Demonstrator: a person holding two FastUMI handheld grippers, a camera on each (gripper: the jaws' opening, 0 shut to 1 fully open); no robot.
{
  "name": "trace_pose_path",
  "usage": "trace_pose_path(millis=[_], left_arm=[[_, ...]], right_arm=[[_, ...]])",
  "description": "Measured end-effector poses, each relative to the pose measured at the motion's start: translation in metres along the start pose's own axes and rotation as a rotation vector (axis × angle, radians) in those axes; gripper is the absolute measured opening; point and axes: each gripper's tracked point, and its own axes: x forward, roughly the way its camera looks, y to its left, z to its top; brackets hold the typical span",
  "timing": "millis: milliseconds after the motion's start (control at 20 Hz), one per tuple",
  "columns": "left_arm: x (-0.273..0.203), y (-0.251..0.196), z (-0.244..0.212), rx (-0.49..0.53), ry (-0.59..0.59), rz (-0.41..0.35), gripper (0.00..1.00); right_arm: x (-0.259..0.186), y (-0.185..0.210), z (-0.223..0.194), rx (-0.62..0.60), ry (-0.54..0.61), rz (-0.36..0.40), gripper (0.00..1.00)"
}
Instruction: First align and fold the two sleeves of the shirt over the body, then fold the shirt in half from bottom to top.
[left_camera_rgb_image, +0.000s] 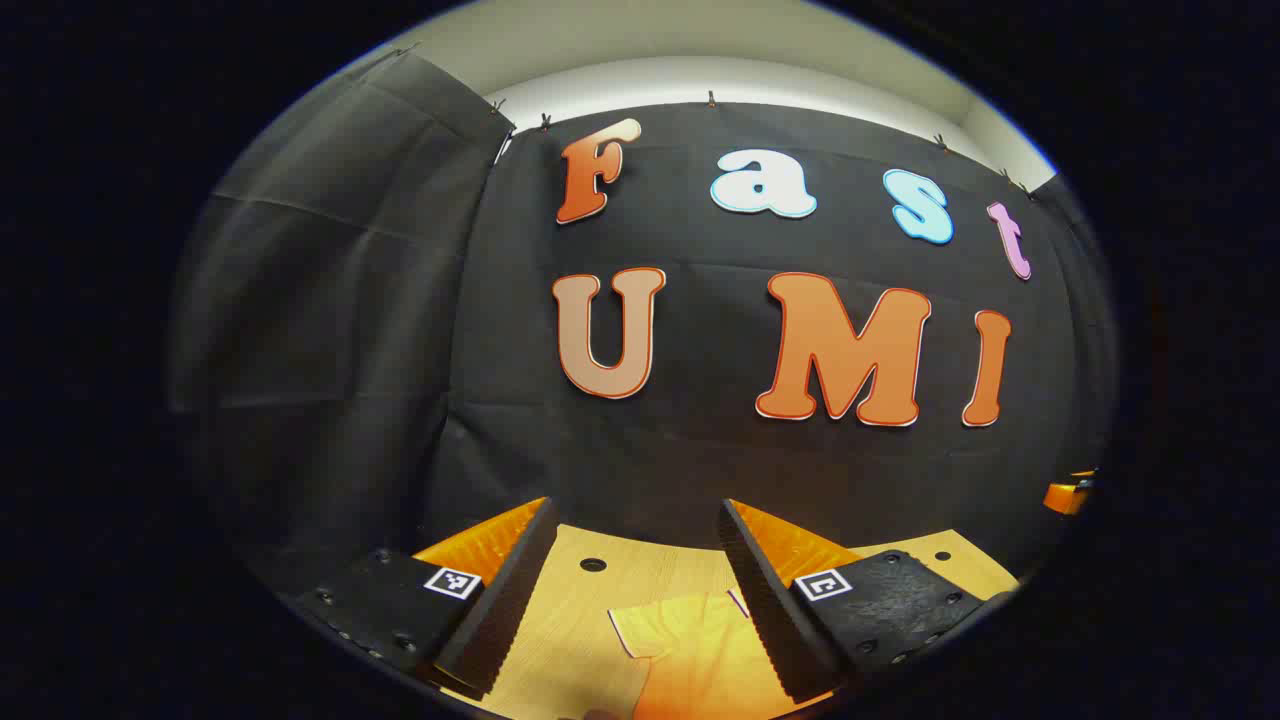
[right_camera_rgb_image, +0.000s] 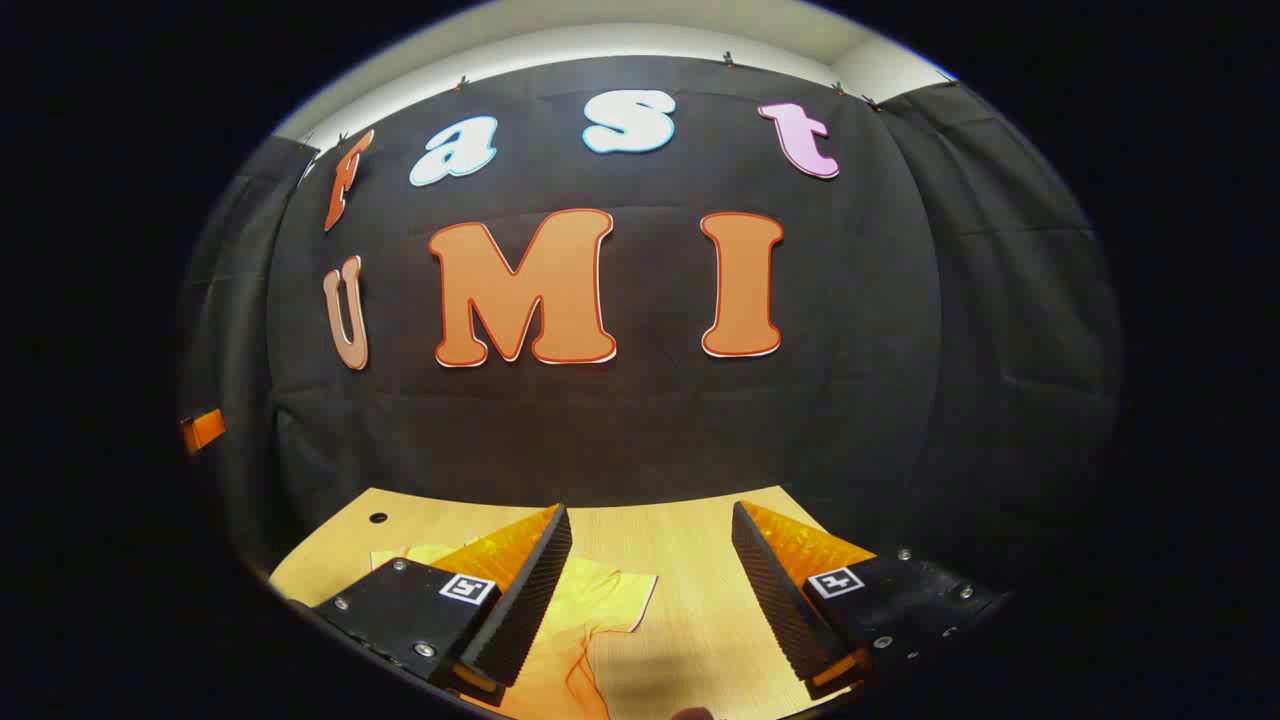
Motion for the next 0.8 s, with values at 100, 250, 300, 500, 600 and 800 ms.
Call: trace_pose_path(millis=[100,250,300,500,600,800], left_arm=[[0.015,0.005,-0.001,0.014,0.003,-0.014,0.98],[0.031,0.005,0.003,0.04,-0.014,-0.037,0.98],[0.032,0.001,0.006,0.04,-0.025,-0.051,0.98],[0.035,-0.01,-0.003,0.036,-0.013,-0.102,0.98],[0.037,-0.011,-0.002,0.044,-0.017,-0.114,0.98],[0.037,-0.008,-0.005,0.059,-0.009,-0.108,0.98]], right_arm=[[0.001,0.007,-0.001,0.001,-0.001,-0.011,0.98],[0.003,0.014,-0.005,0.007,0.001,-0.025,0.98],[0.003,0.021,-0.007,-0.002,0.0,-0.014,1.0],[-0.004,0.036,-0.011,-0.049,0.002,0.007,0.98],[-0.003,0.034,-0.013,-0.061,0.011,0.004,0.98],[0.0,0.033,-0.014,-0.023,0.032,0.012,0.98]])
